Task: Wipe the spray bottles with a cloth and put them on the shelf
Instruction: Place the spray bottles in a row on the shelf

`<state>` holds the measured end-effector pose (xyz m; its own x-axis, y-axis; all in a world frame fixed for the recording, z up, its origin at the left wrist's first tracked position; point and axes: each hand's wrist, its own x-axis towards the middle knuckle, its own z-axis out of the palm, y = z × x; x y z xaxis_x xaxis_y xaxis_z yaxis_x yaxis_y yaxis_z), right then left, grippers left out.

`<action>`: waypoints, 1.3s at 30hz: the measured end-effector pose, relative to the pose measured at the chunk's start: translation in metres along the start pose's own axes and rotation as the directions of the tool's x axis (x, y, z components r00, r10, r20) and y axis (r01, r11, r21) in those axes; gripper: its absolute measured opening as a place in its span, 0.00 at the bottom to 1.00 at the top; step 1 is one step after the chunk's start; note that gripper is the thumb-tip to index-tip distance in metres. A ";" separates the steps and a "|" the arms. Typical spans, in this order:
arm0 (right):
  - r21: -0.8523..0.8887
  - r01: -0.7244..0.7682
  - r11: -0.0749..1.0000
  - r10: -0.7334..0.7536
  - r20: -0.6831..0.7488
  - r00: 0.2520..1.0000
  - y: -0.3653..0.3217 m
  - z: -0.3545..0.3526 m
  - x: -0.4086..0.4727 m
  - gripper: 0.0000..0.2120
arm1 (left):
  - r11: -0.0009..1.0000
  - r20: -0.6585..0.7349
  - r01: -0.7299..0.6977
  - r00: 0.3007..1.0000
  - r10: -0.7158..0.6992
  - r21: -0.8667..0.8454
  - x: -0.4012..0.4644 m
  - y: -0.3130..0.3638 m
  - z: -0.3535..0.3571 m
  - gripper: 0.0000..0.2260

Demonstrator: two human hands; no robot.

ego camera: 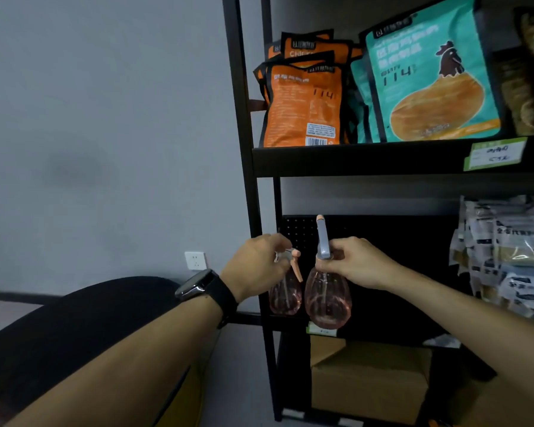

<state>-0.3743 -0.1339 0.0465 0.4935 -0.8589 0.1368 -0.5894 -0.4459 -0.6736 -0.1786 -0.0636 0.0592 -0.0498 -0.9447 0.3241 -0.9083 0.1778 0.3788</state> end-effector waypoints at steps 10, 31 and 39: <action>0.010 -0.082 0.997 0.082 -0.051 0.995 0.042 0.018 0.036 0.03 | 0.998 -0.016 -0.061 0.998 0.061 -0.035 0.025 -0.012 0.039 0.13; 0.055 -0.155 0.986 0.158 -0.056 0.986 0.067 0.062 0.071 0.04 | 0.990 -0.022 -0.044 0.999 0.041 -0.137 0.046 -0.043 0.063 0.11; 0.055 -0.197 0.979 0.200 -0.046 0.979 0.070 0.062 0.072 0.11 | 0.986 -0.033 -0.051 0.998 0.046 -0.160 0.048 -0.045 0.065 0.10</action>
<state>-0.3408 -0.2111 -0.0356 0.3359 -0.9413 0.0328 -0.6392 -0.2534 -0.7261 -0.1676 -0.1348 0.0013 -0.0776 -0.9257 0.3701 -0.8264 0.2674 0.4955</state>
